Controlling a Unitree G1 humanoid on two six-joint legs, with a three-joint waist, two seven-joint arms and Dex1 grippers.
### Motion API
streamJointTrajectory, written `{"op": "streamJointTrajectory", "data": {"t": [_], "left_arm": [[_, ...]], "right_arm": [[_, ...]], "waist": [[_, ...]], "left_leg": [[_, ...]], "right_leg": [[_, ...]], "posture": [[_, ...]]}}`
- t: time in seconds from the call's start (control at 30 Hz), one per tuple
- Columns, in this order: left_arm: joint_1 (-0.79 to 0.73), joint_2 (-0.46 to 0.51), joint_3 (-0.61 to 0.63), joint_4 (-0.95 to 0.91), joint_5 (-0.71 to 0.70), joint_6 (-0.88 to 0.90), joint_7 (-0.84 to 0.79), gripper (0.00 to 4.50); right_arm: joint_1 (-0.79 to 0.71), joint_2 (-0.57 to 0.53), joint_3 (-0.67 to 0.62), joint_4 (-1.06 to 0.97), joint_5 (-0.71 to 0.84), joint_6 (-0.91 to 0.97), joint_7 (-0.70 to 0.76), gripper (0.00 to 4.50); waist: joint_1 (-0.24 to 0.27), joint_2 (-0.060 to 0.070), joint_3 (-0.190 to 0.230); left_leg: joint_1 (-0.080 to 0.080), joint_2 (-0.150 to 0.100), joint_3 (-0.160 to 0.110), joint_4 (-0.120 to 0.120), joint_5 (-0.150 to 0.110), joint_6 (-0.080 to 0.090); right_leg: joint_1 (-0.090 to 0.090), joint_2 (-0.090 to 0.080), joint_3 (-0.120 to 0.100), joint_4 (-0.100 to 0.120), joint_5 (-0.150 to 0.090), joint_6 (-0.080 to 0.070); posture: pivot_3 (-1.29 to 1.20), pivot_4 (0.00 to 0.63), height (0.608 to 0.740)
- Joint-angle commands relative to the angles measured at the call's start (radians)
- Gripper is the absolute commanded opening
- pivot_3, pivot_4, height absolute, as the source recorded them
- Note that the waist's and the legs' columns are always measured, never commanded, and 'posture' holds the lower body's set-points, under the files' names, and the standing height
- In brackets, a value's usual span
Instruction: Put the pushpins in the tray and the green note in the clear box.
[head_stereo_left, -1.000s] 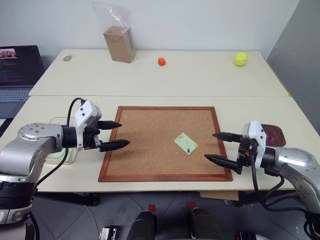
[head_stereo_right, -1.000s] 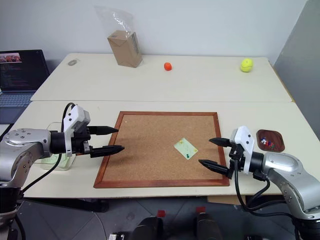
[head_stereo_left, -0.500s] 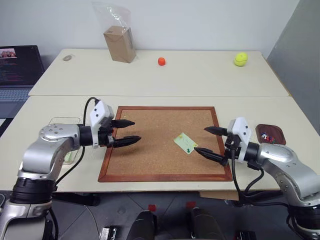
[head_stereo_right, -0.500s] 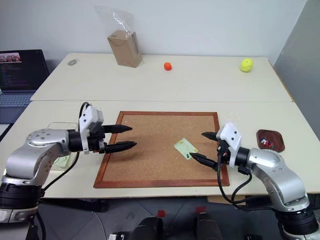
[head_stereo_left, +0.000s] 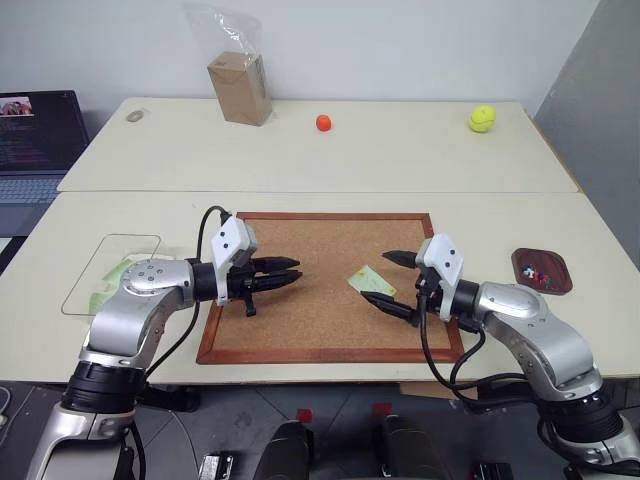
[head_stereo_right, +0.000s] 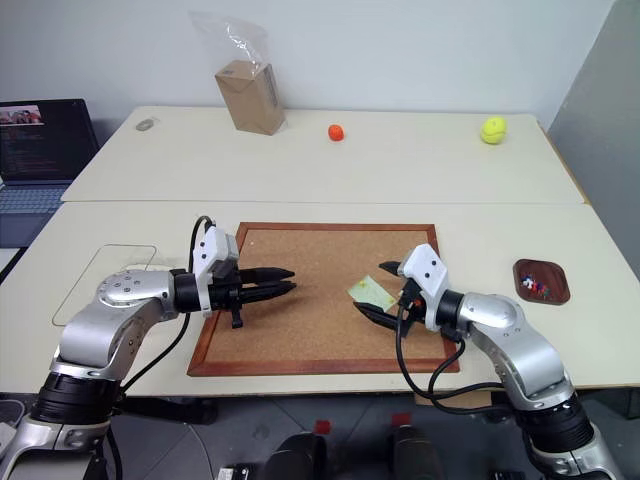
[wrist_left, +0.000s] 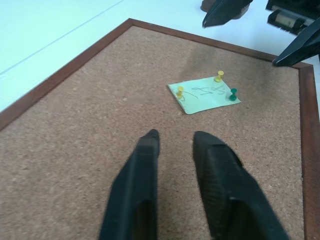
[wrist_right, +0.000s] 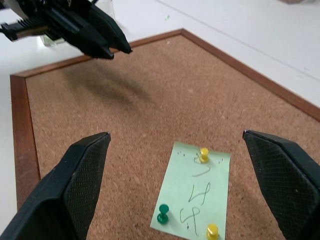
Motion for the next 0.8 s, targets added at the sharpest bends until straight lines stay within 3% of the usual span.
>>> {"op": "streamJointTrajectory", "data": {"t": [0.03, 0.47, 0.77, 0.8], "left_arm": [[0.026, -0.033, -0.012, -0.046, 0.006, -0.035, 0.022, 0.06], [0.082, -0.095, -0.138, 0.093, 0.179, -0.163, 0.083, 0.06], [0.1, -0.095, -0.158, 0.096, 0.19, -0.173, 0.055, 0.06], [0.101, -0.095, -0.158, 0.096, 0.189, -0.175, 0.053, 0.0]], "right_arm": [[-0.052, 0.029, 0.028, 0.025, -0.032, -0.018, -0.007, 4.5], [-0.157, 0.085, 0.071, 0.176, -0.083, -0.002, 0.011, 4.5], [-0.189, 0.111, 0.087, 0.255, -0.108, 0.004, 0.022, 4.5], [-0.191, 0.114, 0.088, 0.266, -0.109, 0.003, 0.023, 4.22]], "waist": [[-0.002, 0.0, 0.0], [0.0, 0.0, 0.0], [0.0, 0.001, -0.001], [0.0, 0.001, -0.001]], "left_leg": [[0.0, 0.0, 0.0, 0.0, 0.0, 0.0], [0.001, 0.0, 0.0, 0.0, 0.0, 0.0], [0.001, -0.001, 0.0, 0.0, 0.0, 0.0], [0.001, -0.001, 0.0, 0.0, 0.0, 0.0]], "right_leg": [[0.0, 0.0, 0.0, 0.0, 0.0, 0.0], [0.0, 0.0, 0.0, 0.0, 0.0, 0.0], [0.001, 0.0, 0.0, 0.001, 0.0, 0.0], [0.001, 0.0, 0.0, 0.001, 0.0, 0.0]], "posture": [[0.0, 0.15, 0.74], [0.0, 0.15, 0.74], [0.0, 0.15, 0.74], [0.0, 0.15, 0.74]]}}
